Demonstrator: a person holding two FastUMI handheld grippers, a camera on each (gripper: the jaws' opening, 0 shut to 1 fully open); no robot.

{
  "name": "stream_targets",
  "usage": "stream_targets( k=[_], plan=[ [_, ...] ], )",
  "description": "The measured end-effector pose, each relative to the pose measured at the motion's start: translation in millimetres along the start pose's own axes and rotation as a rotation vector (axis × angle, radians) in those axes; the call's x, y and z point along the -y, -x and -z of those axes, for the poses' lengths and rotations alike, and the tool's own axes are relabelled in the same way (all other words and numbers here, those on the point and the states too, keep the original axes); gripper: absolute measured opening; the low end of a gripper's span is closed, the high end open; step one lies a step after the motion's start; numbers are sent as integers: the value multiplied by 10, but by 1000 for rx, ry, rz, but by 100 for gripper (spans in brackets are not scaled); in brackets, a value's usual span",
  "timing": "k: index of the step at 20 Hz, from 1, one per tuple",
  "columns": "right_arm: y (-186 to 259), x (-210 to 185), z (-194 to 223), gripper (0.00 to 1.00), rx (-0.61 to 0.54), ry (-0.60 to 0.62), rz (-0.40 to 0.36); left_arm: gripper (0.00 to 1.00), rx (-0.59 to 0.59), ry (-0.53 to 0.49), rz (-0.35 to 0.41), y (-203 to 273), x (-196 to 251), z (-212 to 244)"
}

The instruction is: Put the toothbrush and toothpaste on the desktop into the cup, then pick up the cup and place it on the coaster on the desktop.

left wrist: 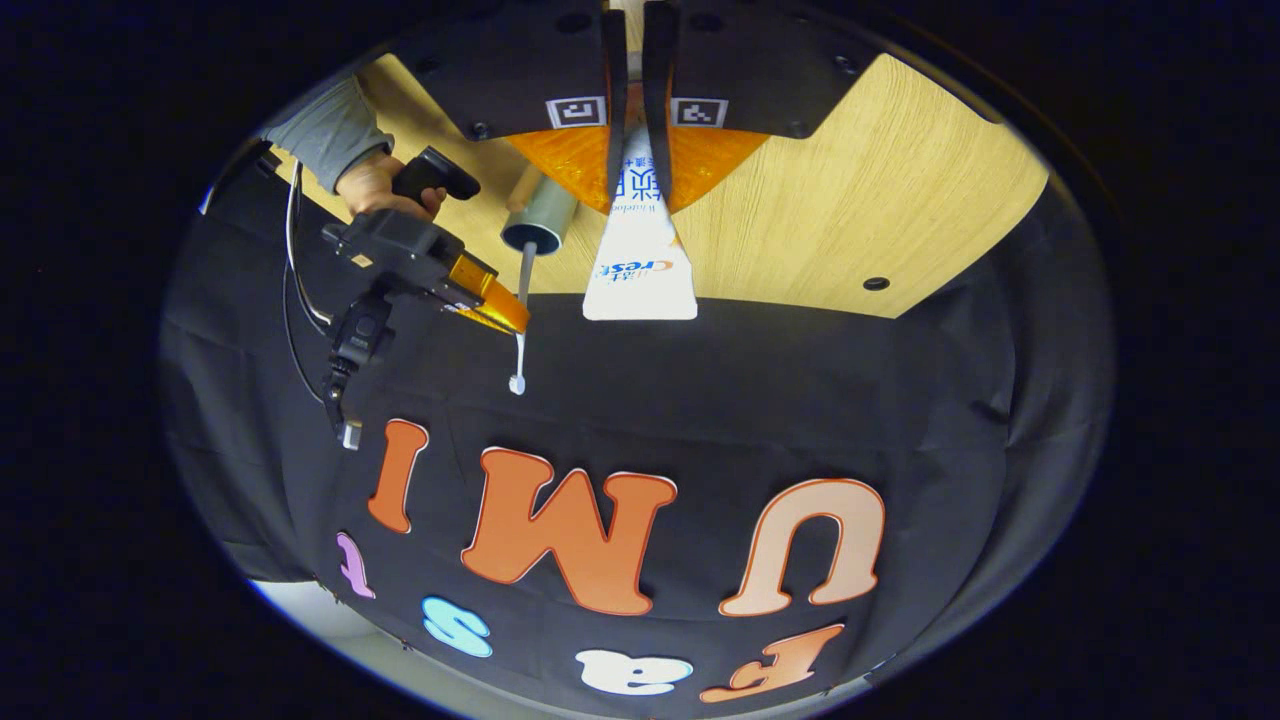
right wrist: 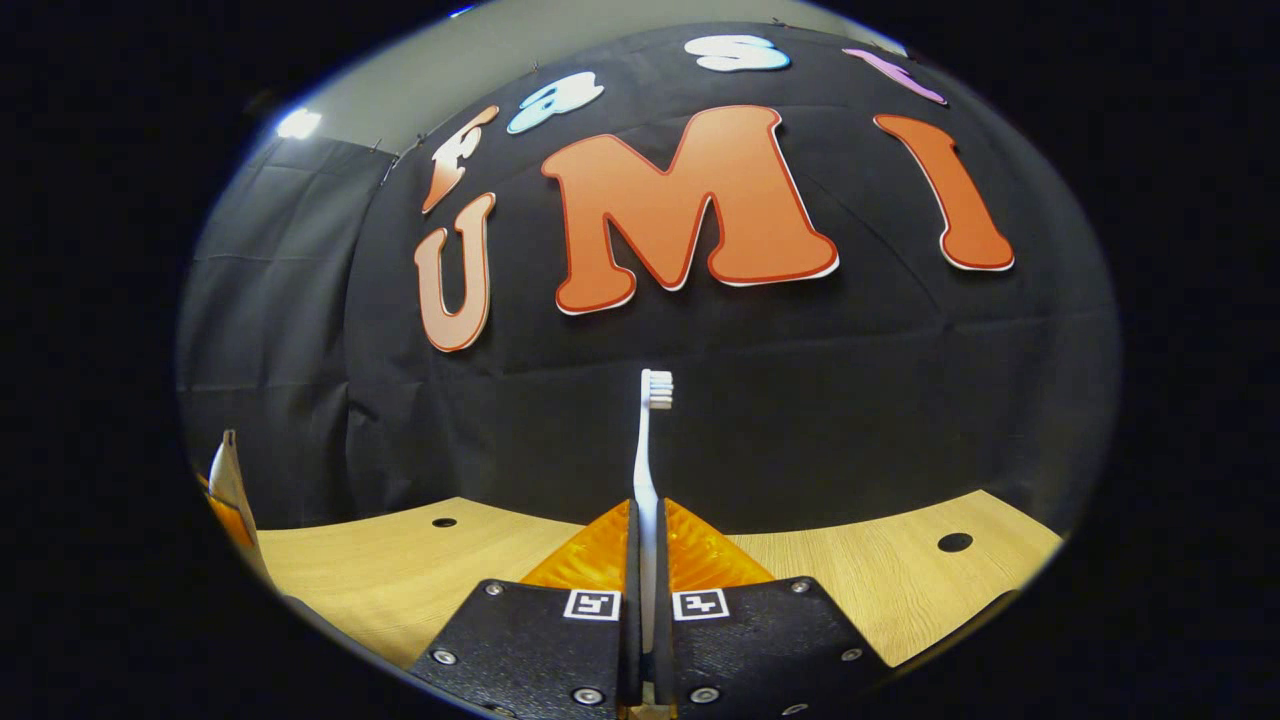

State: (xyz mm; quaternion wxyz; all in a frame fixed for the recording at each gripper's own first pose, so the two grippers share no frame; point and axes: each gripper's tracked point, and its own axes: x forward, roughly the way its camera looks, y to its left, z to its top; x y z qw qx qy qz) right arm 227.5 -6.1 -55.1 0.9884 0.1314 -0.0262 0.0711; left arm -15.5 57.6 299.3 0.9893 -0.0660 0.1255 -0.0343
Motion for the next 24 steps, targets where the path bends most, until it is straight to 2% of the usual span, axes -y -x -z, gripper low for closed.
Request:
stream_targets(
  k=[5,9,15,24],
  plan=[
    [-13,30,126,5,-2,-10,-1,10,63,18,-16,85,-112,-258],
    [8,40,249,5,-20,19,8,10,78,35,-14,68,-29,-372],
    [102,113,433,5,-60,-5,31,10,92,61,-22,99,-112,-554],
    [208,147,572,6,-104,-27,48,10,102,85,11,-181,-15,-661]
  ],
)
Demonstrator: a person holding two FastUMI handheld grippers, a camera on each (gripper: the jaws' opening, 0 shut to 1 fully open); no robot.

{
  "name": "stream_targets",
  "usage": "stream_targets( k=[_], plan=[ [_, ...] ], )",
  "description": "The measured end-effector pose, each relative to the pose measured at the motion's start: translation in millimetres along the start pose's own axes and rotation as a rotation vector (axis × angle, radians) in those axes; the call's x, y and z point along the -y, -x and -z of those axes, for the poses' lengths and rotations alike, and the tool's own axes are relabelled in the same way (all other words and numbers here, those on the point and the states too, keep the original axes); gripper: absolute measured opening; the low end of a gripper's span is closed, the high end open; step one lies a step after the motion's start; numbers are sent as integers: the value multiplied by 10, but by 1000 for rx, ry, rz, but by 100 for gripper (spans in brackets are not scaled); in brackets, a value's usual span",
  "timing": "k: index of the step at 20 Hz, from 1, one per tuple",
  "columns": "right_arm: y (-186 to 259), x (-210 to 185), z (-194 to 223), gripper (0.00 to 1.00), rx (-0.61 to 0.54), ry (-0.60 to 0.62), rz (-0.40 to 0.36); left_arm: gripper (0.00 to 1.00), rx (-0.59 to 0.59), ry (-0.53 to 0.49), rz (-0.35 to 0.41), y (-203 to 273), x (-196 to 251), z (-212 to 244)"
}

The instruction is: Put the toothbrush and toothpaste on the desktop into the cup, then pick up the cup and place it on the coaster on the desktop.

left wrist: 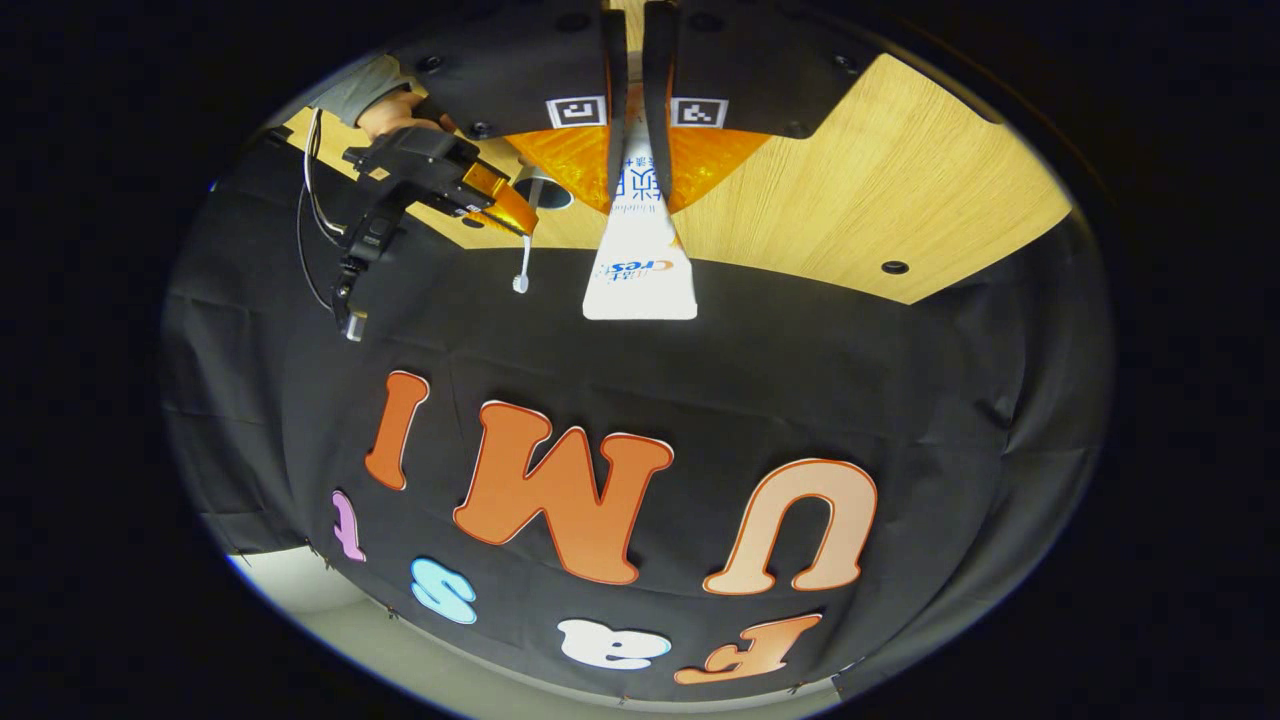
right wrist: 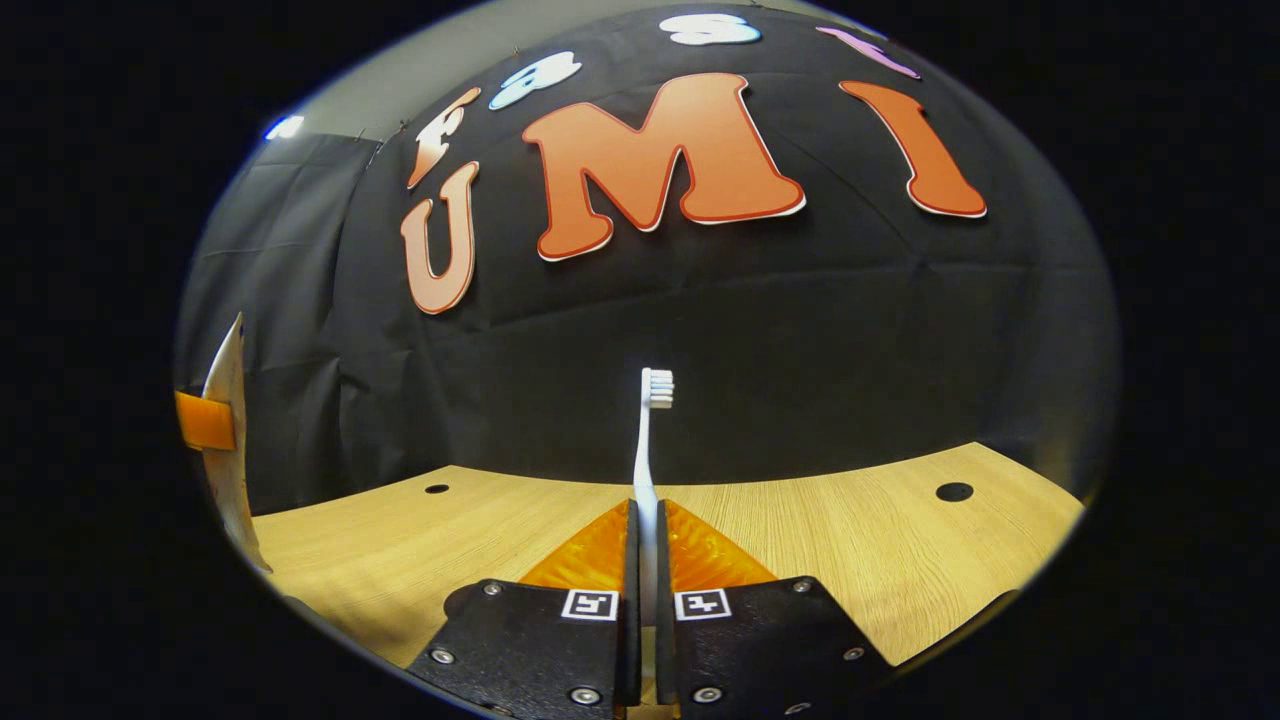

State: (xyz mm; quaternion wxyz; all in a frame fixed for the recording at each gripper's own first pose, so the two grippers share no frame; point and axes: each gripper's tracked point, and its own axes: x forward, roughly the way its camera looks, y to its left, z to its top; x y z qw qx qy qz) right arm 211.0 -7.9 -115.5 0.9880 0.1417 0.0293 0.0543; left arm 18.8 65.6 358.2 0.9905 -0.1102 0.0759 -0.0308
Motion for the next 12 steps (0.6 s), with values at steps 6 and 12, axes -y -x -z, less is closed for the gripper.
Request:
stream_targets(
  k=[6,12],
  plan=[
    [142,92,-25,9,-24,-22,26,10,-5,39,31,-393,77,185],
    [405,284,-99,34,-39,-40,71,10,35,48,70,-877,87,212]
  ],
)
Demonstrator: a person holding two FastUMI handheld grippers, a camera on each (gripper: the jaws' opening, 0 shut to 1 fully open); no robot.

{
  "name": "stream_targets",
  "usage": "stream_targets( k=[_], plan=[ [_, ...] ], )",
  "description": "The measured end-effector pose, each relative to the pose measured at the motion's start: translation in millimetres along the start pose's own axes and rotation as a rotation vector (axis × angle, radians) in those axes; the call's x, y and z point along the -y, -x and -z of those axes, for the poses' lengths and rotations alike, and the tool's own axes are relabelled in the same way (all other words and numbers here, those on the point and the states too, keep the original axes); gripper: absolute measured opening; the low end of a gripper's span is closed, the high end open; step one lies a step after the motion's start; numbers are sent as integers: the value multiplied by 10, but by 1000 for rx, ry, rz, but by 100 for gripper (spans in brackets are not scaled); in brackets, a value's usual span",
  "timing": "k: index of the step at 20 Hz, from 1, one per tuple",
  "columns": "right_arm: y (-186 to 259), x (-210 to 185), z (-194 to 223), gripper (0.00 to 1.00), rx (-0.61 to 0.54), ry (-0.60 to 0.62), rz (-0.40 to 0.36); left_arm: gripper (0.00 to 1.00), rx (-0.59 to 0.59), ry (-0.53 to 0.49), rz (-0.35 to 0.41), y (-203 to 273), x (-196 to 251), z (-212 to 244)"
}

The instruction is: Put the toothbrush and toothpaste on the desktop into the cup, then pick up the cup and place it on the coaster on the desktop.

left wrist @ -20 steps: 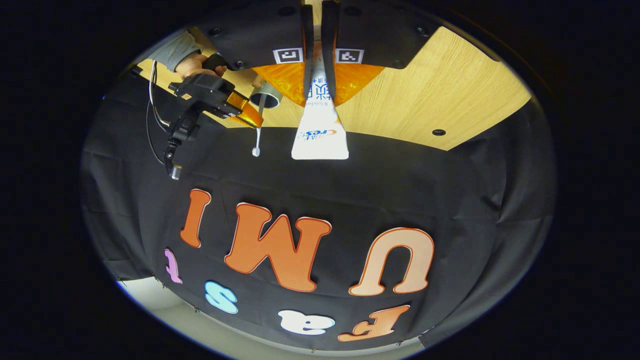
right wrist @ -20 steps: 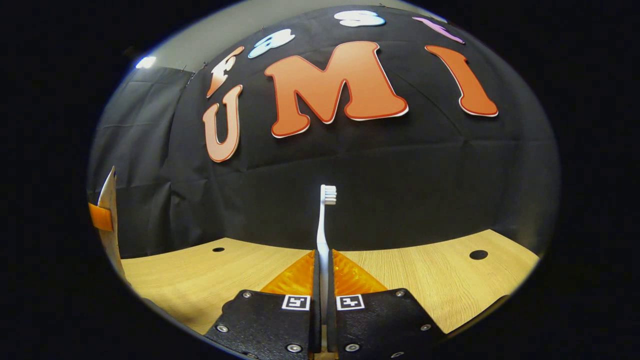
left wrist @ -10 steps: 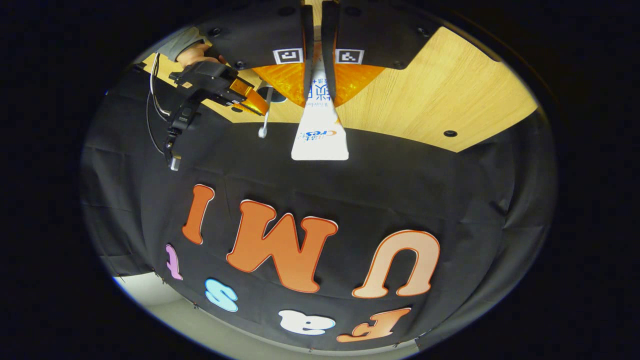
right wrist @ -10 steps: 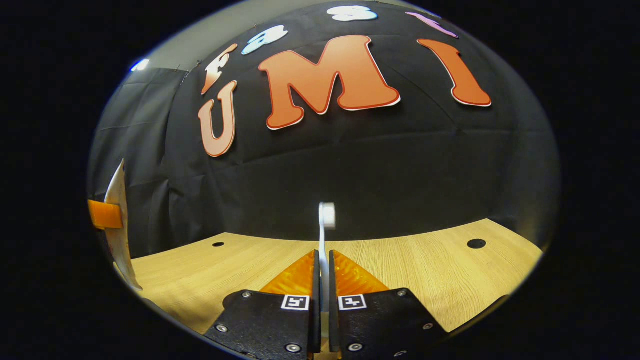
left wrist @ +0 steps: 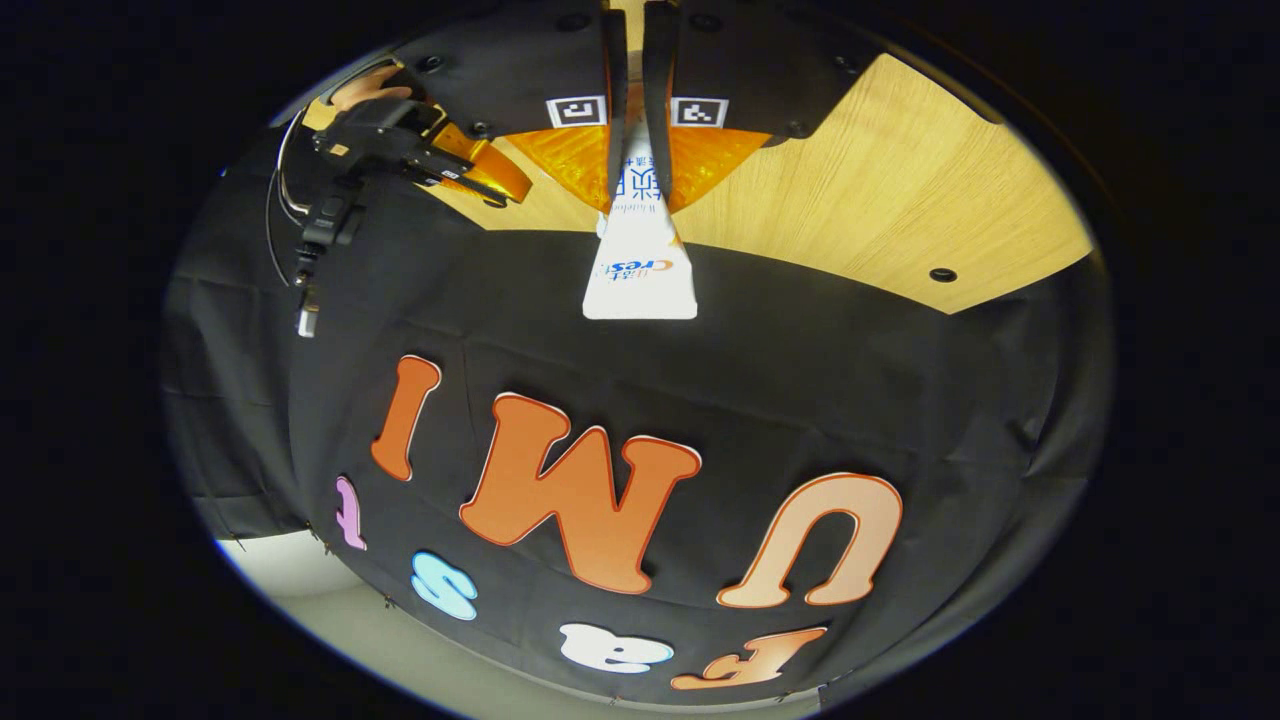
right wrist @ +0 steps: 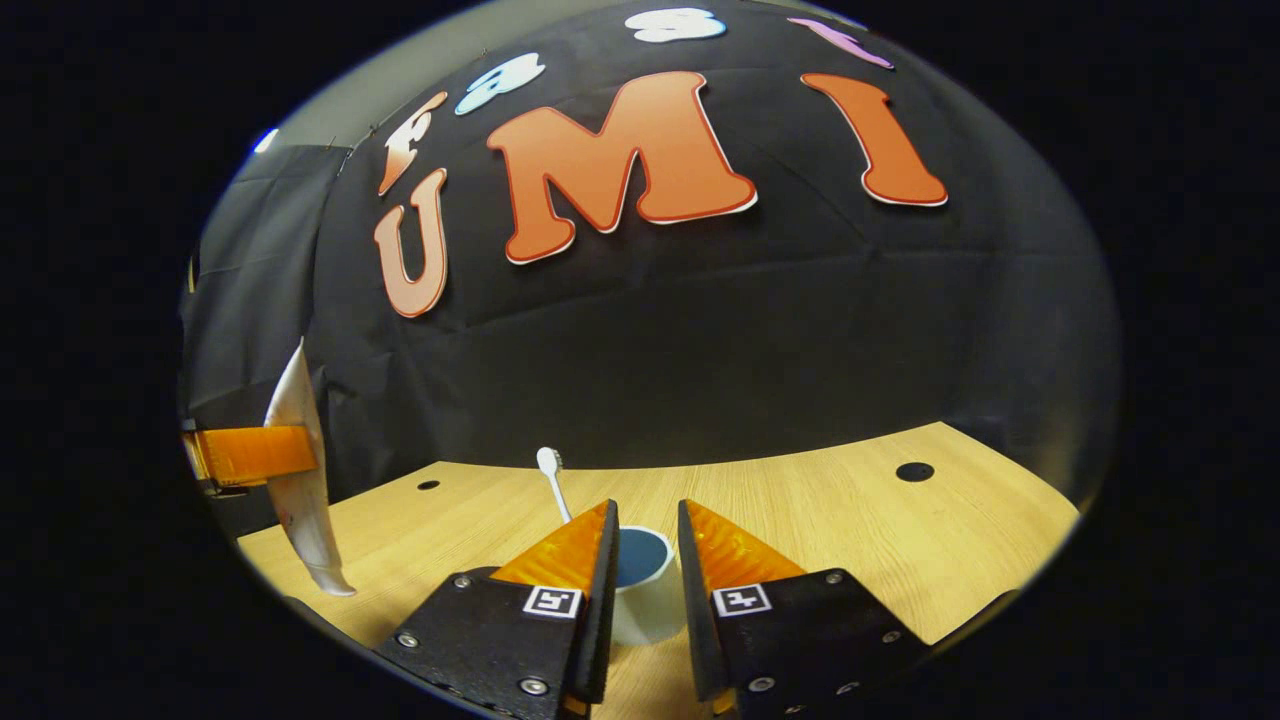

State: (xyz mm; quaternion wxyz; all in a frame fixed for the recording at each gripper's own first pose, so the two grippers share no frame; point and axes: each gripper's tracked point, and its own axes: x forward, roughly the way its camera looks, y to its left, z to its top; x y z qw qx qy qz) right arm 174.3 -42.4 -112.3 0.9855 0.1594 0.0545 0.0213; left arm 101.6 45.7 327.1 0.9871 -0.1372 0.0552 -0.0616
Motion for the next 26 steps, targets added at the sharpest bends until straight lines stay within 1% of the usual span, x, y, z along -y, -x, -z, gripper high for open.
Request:
stream_targets(
  k=[1,3,4,5,6,7,8,10,14,16,18,24,26],
  plan=[
    [43,17,-25,36,5,3,1,10,10,2,7,-98,-20,0],
    [154,53,3,47,-9,11,-1,10,23,18,20,-257,-26,12],
    [216,64,20,54,-11,15,-3,10,29,27,27,-359,-4,5],
    [270,73,36,58,-16,24,-5,10,36,36,32,-481,8,-4],
    [322,73,59,63,-22,40,-7,9,46,39,37,-603,44,-12],
    [359,78,73,65,-27,61,-8,9,58,41,40,-729,77,-33],
    [407,89,79,71,-26,84,-5,9,69,42,39,-847,100,-43],
    [507,113,61,75,-14,122,-2,10,91,51,40,-1116,131,-64],
    [657,148,64,81,-11,150,-8,9,131,41,80,-1368,301,-82],
    [713,196,74,82,-14,141,-7,9,153,42,106,-1339,385,-97],
    [792,246,113,83,-21,120,-8,10,182,46,116,-1373,398,-113],
    [934,510,125,84,-15,110,49,9,204,22,150,-1556,493,-22],
    [964,545,114,84,-12,112,55,9,195,6,163,-1619,555,52]
  ],
)
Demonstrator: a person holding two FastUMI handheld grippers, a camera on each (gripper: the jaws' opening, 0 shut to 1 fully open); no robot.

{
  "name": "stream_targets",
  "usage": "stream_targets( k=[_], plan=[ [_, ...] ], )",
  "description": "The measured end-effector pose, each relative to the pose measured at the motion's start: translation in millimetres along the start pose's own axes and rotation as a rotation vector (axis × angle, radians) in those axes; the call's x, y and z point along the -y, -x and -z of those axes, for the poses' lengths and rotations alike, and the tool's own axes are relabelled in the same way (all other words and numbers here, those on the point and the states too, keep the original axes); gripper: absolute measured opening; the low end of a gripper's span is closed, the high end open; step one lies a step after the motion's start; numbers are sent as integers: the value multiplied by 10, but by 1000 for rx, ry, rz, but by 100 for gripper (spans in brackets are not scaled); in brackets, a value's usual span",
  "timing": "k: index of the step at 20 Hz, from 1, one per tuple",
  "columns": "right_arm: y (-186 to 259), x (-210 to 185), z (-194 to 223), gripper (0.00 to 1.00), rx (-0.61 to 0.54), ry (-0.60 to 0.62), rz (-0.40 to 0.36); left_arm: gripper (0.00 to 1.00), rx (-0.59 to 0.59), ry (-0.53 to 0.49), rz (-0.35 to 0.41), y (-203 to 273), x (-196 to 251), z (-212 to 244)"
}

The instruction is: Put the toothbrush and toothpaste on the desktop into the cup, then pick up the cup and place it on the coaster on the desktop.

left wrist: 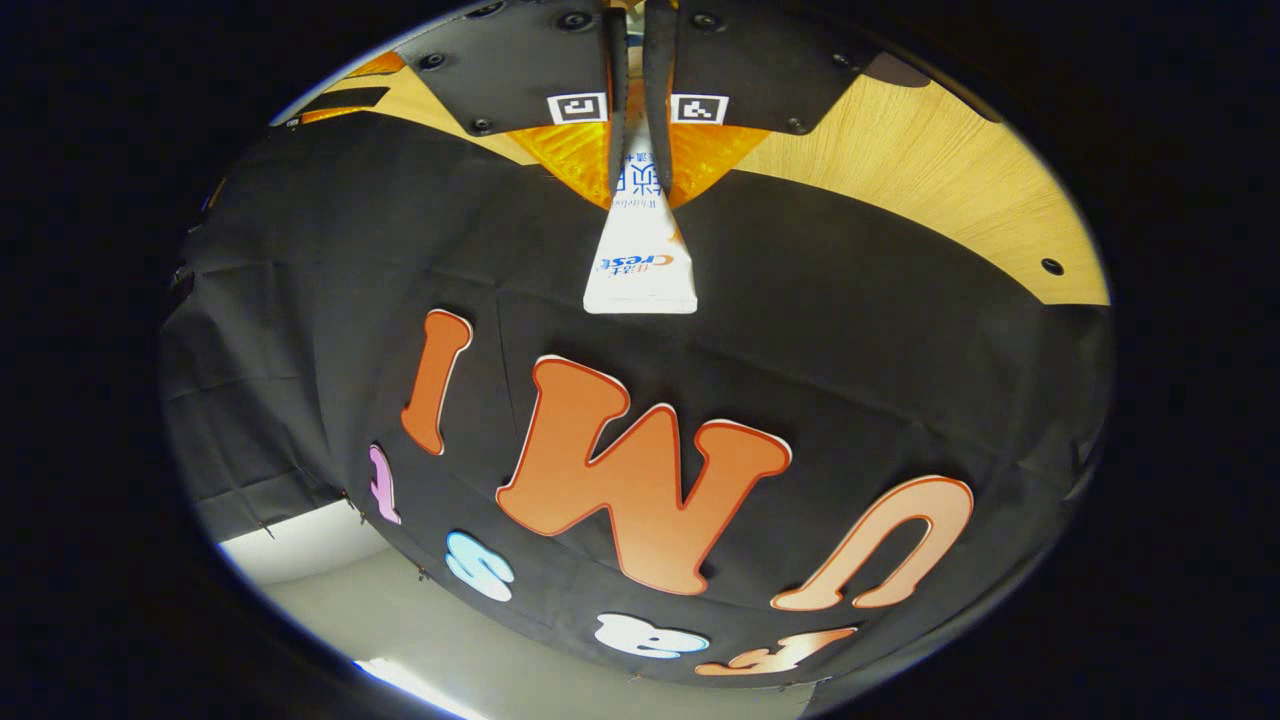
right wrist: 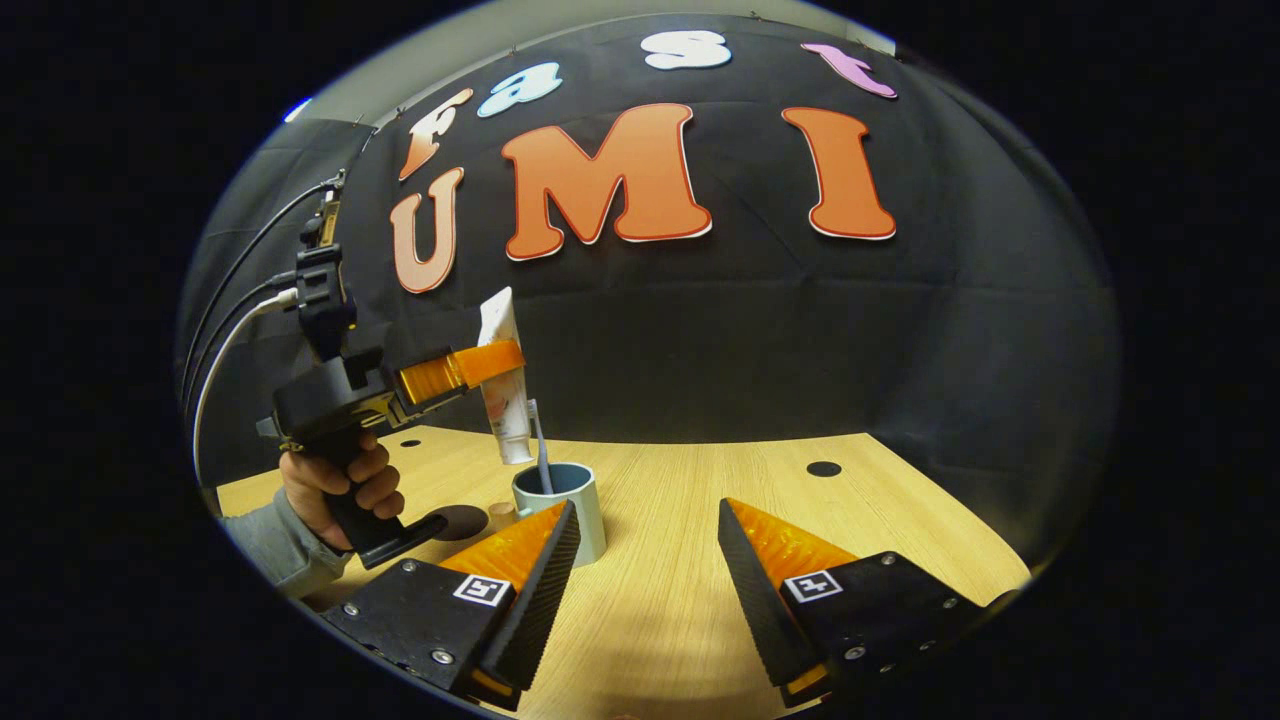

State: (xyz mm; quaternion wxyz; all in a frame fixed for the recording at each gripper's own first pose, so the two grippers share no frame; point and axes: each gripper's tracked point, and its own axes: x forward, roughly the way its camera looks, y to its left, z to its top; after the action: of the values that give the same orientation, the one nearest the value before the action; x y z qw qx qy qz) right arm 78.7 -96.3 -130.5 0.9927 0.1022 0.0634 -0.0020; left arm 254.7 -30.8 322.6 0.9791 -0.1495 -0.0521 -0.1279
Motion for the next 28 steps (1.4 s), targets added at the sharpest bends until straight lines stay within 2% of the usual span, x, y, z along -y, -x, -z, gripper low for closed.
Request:
stream_targets(
  k=[6,15,21,25,26,28],
  plan=[
    [43,-13,-14,84,5,12,0,10,-67,-7,11,-17,6,305],
    [117,-74,-32,84,12,14,-3,13,-183,30,-25,173,-160,578],
    [163,-145,-26,84,13,22,-7,22,-249,-7,-27,400,-170,646],
    [173,-266,-42,84,9,44,-15,26,-290,-34,0,536,-126,702],
    [159,-306,-45,84,5,50,-20,30,-301,-57,1,570,-128,699],
    [118,-385,-42,84,-8,56,-28,45,-299,-93,7,639,-126,620]
  ],
)
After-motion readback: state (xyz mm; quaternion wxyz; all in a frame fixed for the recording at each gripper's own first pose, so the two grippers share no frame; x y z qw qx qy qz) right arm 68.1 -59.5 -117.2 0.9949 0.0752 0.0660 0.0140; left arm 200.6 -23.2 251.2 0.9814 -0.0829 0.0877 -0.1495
